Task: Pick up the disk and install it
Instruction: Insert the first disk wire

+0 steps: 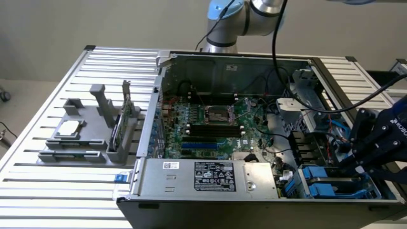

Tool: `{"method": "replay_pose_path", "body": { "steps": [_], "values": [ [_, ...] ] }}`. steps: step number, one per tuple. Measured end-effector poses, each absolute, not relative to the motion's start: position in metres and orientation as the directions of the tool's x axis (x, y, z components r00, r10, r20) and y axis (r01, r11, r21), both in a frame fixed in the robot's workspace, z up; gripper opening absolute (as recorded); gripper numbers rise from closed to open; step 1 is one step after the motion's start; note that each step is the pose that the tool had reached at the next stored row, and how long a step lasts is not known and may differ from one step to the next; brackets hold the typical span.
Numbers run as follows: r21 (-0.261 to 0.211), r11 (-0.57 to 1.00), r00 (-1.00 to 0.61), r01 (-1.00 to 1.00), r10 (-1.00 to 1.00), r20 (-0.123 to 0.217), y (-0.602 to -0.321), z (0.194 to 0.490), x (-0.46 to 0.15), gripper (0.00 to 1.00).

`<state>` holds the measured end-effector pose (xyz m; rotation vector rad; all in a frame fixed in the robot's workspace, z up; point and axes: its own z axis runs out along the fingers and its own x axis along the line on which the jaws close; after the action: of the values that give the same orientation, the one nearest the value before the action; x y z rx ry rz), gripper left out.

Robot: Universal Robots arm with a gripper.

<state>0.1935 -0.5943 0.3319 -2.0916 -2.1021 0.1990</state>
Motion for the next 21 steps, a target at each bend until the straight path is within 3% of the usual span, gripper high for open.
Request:
{"method": "replay_pose_path", "body": {
  "steps": [9,10,21],
  "values": [
    [-0.213,0.007,-0.002,0.977,1.000,0.025,-0.594,0.335,0.193,0.18],
    [-0.213,0.007,-0.002,0.977,1.000,0.025,-0.594,0.338,0.193,0.25],
    [-0.213,0.007,-0.002,0.977,1.000,0.026,-0.594,0.374,0.191,0.25]
  ]
}}
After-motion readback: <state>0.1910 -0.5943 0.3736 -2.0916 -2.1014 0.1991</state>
